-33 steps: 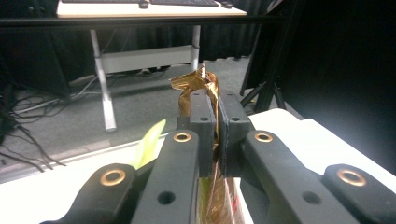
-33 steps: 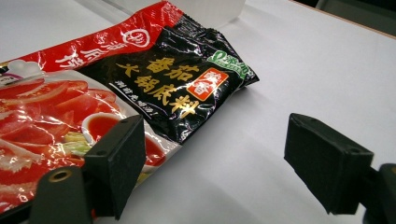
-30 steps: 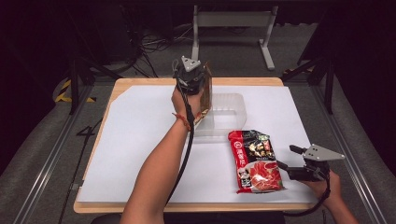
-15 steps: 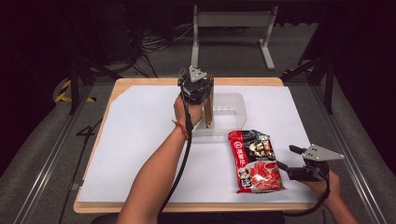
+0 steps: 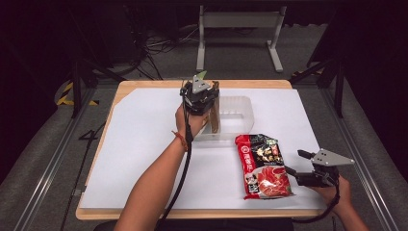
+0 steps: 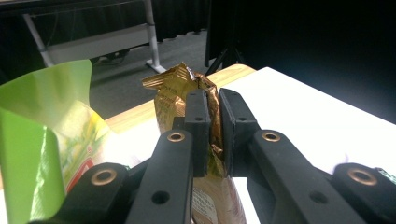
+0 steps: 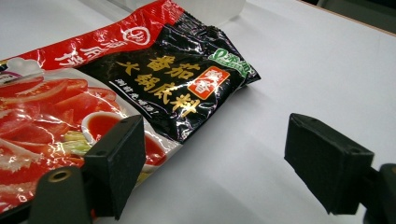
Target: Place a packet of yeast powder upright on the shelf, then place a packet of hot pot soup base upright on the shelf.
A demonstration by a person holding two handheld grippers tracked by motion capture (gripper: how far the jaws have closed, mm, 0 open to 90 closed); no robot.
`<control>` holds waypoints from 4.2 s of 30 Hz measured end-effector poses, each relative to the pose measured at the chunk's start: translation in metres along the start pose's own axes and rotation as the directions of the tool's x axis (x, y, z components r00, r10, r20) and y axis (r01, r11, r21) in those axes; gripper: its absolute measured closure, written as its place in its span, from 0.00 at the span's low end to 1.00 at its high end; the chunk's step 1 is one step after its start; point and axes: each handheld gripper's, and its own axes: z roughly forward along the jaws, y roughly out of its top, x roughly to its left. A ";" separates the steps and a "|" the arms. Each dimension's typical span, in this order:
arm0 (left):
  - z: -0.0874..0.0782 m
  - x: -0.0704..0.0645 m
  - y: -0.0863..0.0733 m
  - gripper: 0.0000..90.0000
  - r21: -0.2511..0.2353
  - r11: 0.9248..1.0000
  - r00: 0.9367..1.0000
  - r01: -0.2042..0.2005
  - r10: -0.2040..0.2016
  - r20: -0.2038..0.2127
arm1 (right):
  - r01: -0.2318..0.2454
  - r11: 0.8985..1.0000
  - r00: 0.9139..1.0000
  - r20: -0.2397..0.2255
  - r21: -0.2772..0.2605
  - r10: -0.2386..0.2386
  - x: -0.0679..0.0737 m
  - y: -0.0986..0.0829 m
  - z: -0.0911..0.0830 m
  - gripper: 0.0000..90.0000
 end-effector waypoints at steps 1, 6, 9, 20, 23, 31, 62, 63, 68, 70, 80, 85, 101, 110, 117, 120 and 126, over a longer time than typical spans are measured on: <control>-0.001 0.000 -0.001 0.92 0.000 1.000 1.000 -0.005 0.005 0.008 | 0.000 1.000 1.000 0.000 0.001 0.000 0.000 0.000 0.000 0.24; -0.005 -0.001 -0.004 0.92 0.007 1.000 0.999 -0.030 0.030 0.028 | -0.001 1.000 1.000 -0.004 0.003 0.001 0.000 0.000 0.001 0.24; -0.006 0.000 -0.004 0.92 0.008 0.999 0.999 -0.037 0.037 0.036 | 0.000 1.000 1.000 -0.002 0.007 0.000 0.001 0.000 0.001 0.24; -0.009 0.002 -0.007 0.90 0.011 0.998 0.996 -0.062 0.061 0.057 | 0.001 1.000 1.000 -0.004 0.004 -0.001 0.001 0.000 0.000 0.24; -0.012 0.003 -0.006 0.89 0.024 0.996 0.995 -0.083 0.082 0.058 | -0.002 1.000 1.000 -0.004 0.004 0.002 0.001 0.000 0.000 0.24; -0.022 0.003 -0.004 0.85 0.047 0.984 0.983 -0.172 0.168 0.079 | -0.004 1.000 1.000 -0.006 0.003 0.004 0.001 0.000 0.001 0.24; -0.063 0.006 -0.017 0.71 0.074 0.962 0.956 -0.263 0.250 0.155 | -0.009 1.000 1.000 0.002 0.004 0.009 0.000 0.000 0.000 0.24; -0.065 0.007 -0.020 0.71 0.080 0.959 0.953 -0.272 0.257 0.157 | -0.010 1.000 1.000 0.001 0.003 0.010 0.000 0.000 0.000 0.24; -0.069 0.007 -0.025 0.62 0.094 0.953 0.947 -0.287 0.268 0.174 | -0.006 1.000 1.000 0.002 0.002 0.006 0.000 0.000 0.000 0.24; -0.072 0.006 -0.027 0.57 0.093 0.952 0.946 -0.291 0.271 0.180 | -0.005 1.000 1.000 0.004 0.003 0.005 0.000 0.000 -0.001 0.24; -0.085 0.001 -0.044 0.37 0.138 0.933 0.935 -0.333 0.308 0.175 | -0.016 1.000 1.000 -0.004 -0.006 0.016 -0.001 -0.001 -0.001 0.23; -0.093 -0.006 -0.056 0.30 0.166 0.912 0.922 -0.375 0.349 0.168 | -0.031 0.999 0.999 -0.018 -0.016 0.031 -0.002 0.000 -0.001 0.23; -0.115 0.000 -0.101 0.21 0.230 0.901 0.923 -0.369 0.326 0.205 | -0.071 0.997 0.997 -0.012 -0.018 0.071 -0.005 0.000 -0.001 0.22; -0.143 0.028 -0.144 0.20 0.262 0.919 0.953 -0.294 0.261 0.154 | -0.064 0.998 0.998 -0.017 -0.025 0.064 -0.003 -0.001 -0.007 0.25; -0.162 0.039 -0.164 0.20 0.249 0.942 0.970 -0.225 0.192 0.150 | -0.074 0.997 0.996 -0.059 -0.019 0.073 -0.003 0.002 0.000 0.26; -0.169 0.045 -0.172 0.19 0.233 0.956 0.977 -0.177 0.143 0.156 | -0.070 0.998 0.993 -0.097 -0.010 0.068 0.000 0.001 0.004 0.29; -0.169 0.047 -0.177 0.05 0.241 0.964 0.992 -0.108 0.087 0.095 | -0.075 0.997 0.989 -0.130 -0.007 0.074 0.002 0.001 0.004 0.29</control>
